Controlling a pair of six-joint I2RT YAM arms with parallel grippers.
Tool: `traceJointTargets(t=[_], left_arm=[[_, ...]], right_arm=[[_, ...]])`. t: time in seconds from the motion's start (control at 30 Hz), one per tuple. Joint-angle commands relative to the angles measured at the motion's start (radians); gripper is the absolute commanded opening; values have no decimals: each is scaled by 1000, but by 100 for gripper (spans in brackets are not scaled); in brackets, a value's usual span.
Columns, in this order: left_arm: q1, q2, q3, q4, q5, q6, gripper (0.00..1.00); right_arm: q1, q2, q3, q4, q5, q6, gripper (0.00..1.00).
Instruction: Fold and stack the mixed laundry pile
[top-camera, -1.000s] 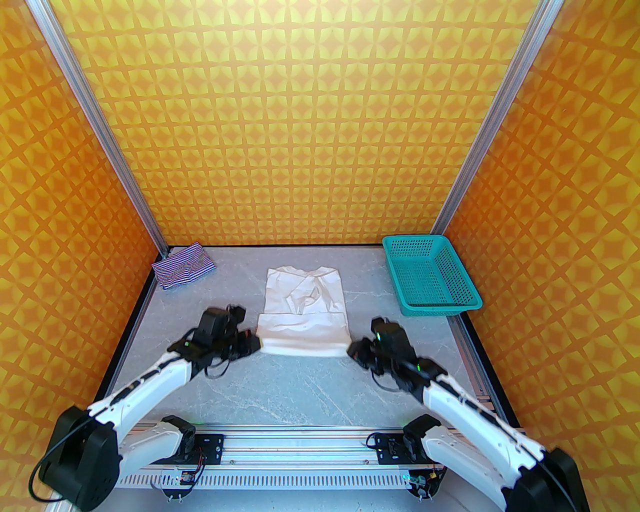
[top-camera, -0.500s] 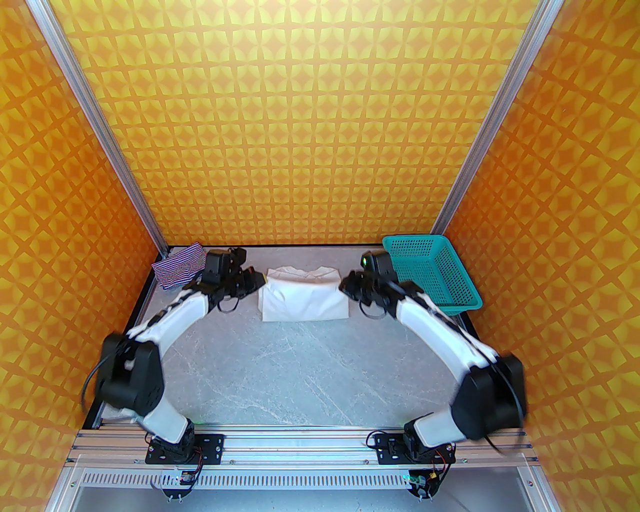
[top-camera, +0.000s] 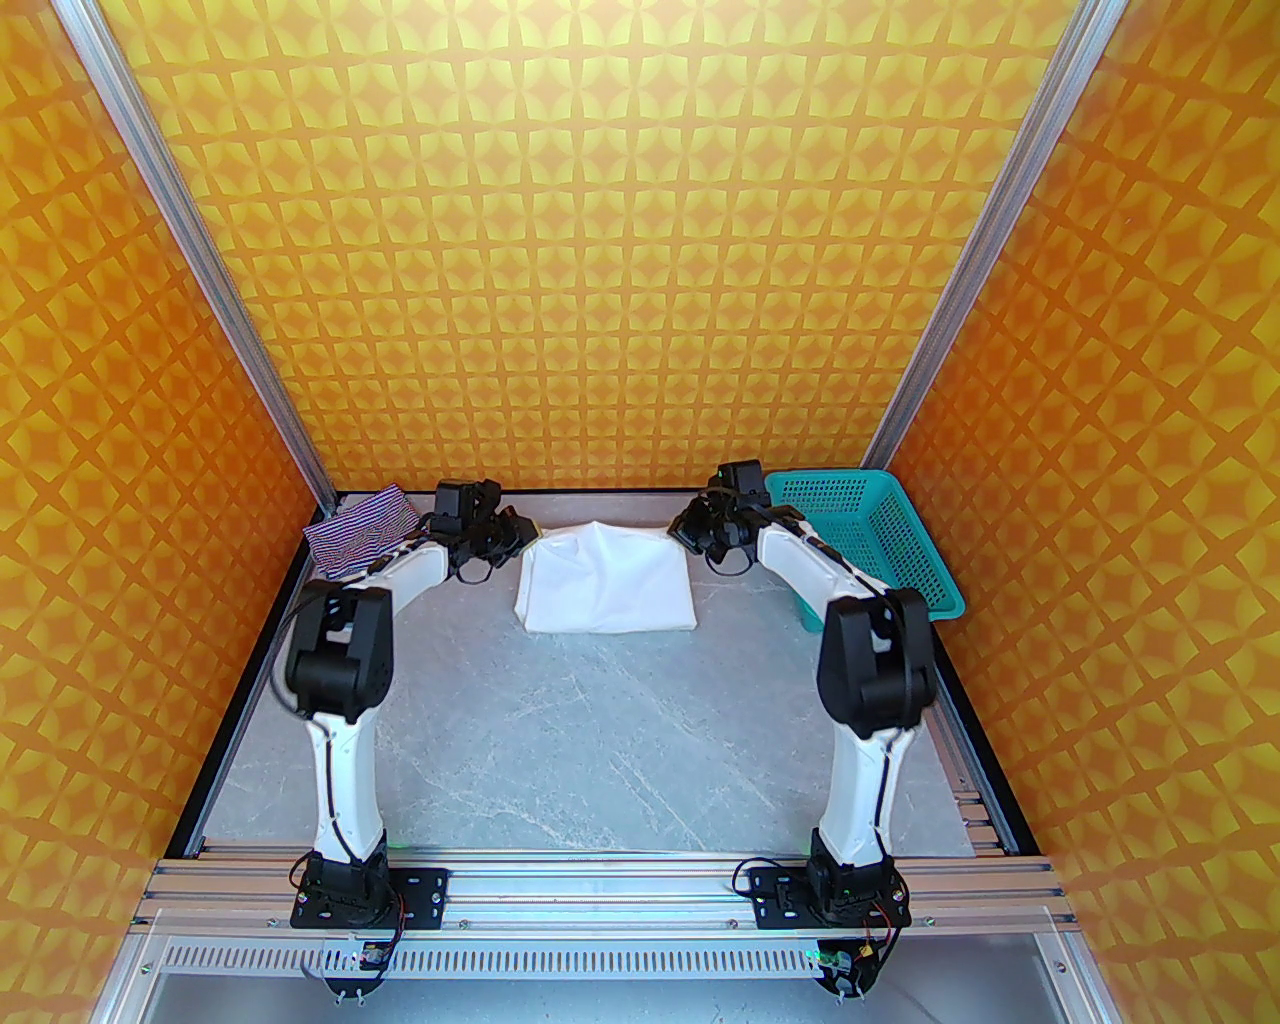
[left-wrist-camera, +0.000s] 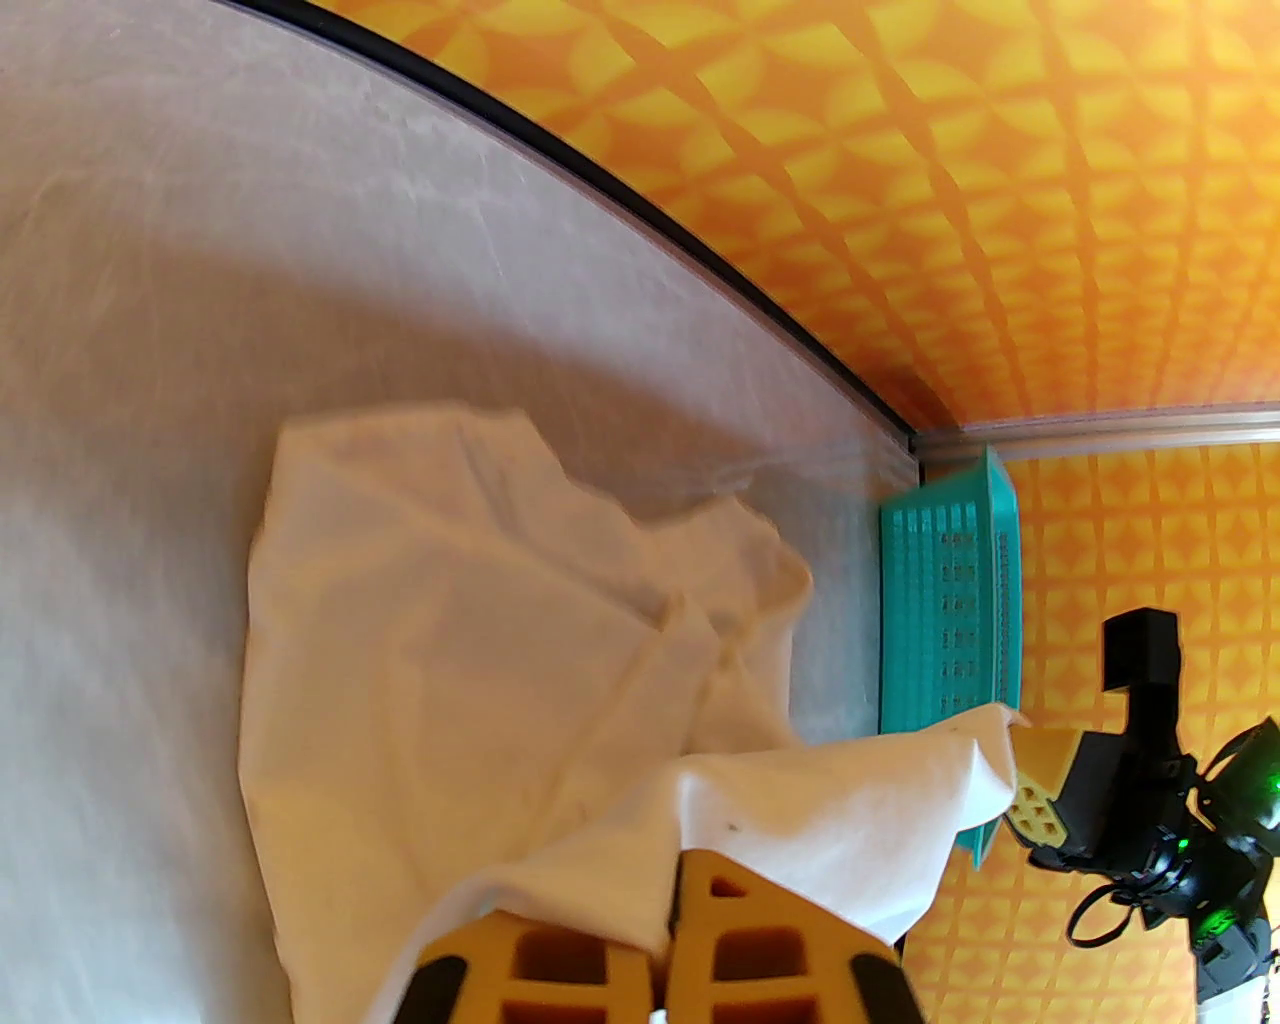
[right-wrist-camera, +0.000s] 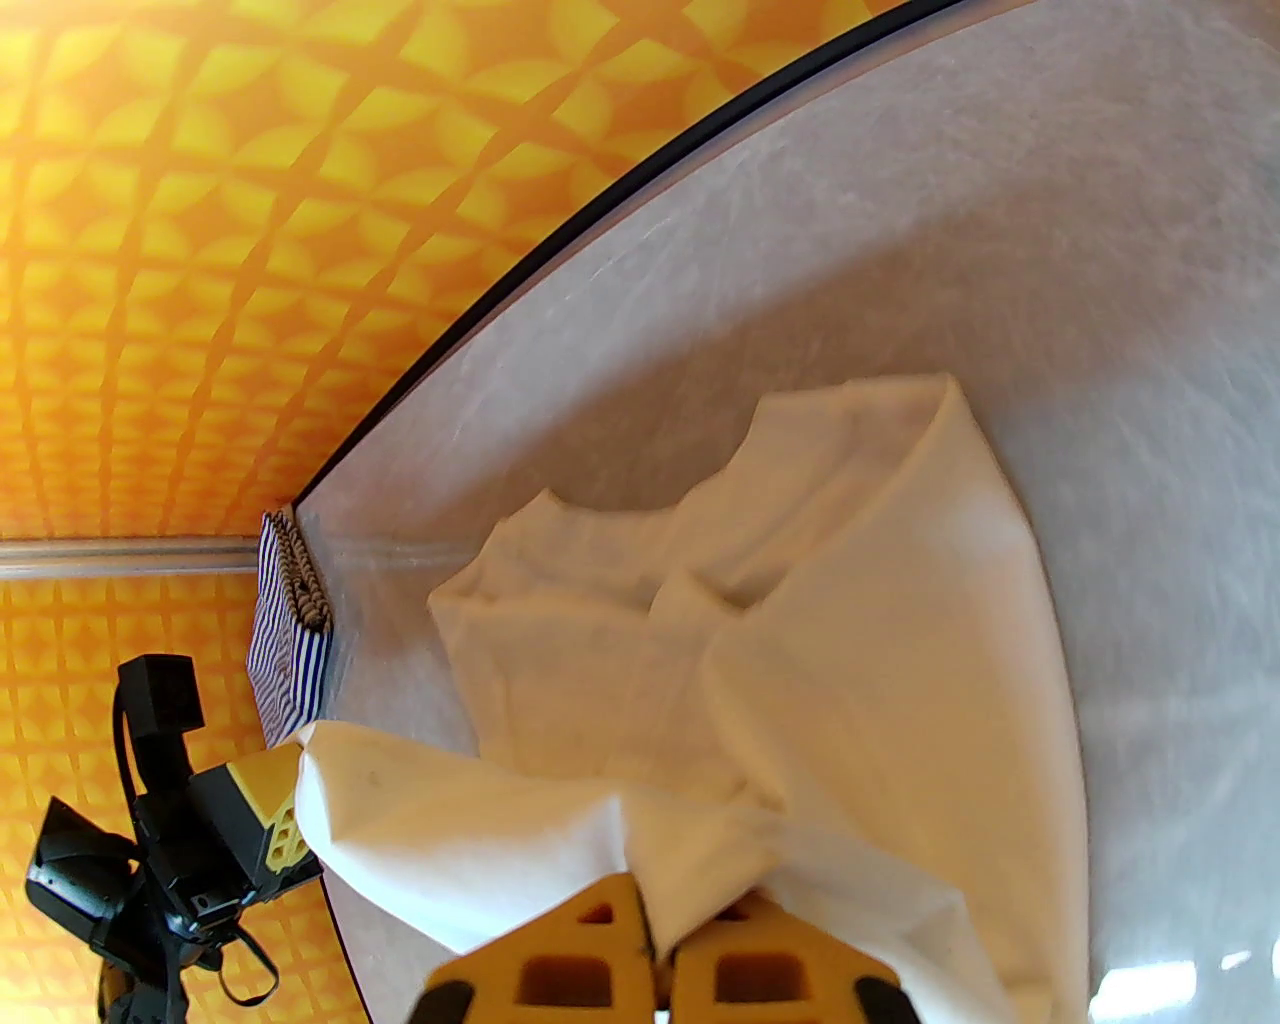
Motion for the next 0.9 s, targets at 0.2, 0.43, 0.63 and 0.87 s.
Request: traceJointTargets(t=[0.2,0.43,0.63,0.87], left_arm=[[31,257,194,245,79,-126,22],[59,231,201,270,69,-69,46],[60,9,9,181,-52,86,44],[-23,-57,-62,47,-46,237,26]], right_arm=[[-41,310,205,175,-146,-30,29],[-71,326,255,202,-163,-99,50],[-73,136,107,141,-77,-225,58],[-27,68,-44,183,-28,-222,49]])
